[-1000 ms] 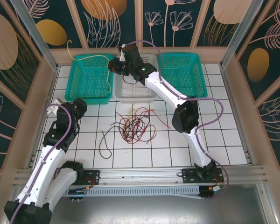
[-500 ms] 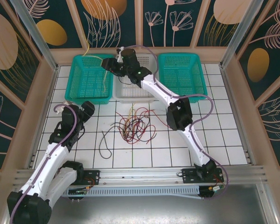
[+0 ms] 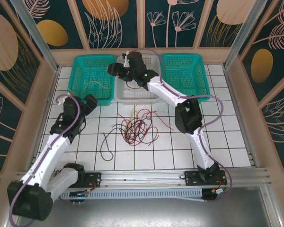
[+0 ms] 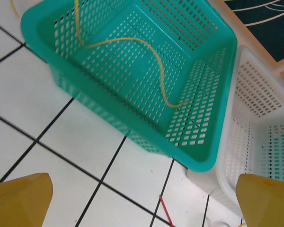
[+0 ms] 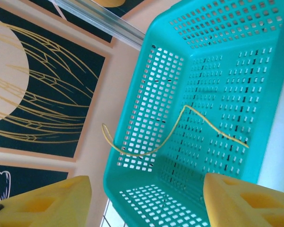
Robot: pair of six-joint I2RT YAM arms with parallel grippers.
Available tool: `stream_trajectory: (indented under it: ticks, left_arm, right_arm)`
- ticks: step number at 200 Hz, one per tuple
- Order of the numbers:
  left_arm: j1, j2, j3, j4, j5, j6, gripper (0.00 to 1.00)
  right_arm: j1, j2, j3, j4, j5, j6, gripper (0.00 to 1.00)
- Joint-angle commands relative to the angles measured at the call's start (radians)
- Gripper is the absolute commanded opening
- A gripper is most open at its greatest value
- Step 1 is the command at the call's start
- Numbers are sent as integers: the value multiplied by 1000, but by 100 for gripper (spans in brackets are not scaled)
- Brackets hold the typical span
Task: Untangle the cables
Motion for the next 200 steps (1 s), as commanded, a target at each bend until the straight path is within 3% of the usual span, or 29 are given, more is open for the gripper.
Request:
stream_trajectory:
  ticks: [1, 27, 52, 82, 115, 146, 177, 200]
  left_arm:
    - [6, 86, 140, -48, -62, 65, 99]
    - [40, 186, 300, -114, -152, 27, 99]
    - [71, 231, 365, -101, -118, -1, 96]
    - [118, 255, 405, -173, -279, -35, 99]
    - [277, 261, 358, -163, -132, -129, 86]
    - [278, 233, 321, -162, -54, -84, 73]
    - [265, 141, 175, -181, 60, -56, 61]
    - [149, 45, 64, -242, 42, -55, 61]
  right_arm:
    - [2, -195, -119, 51, 53, -70, 62]
    - [7, -381, -317, 82, 83, -129, 61]
    - [24, -567, -528, 85, 124, -200, 61]
    - [45, -775, -762, 48, 197, -264, 61]
    - [46, -955, -974, 13, 250, -258, 61]
    - [44, -1060, -1108, -21, 304, -241, 61]
    - [41, -1089, -1170, -53, 338, -227, 60]
    - [38, -1085, -1186, -69, 355, -222, 59]
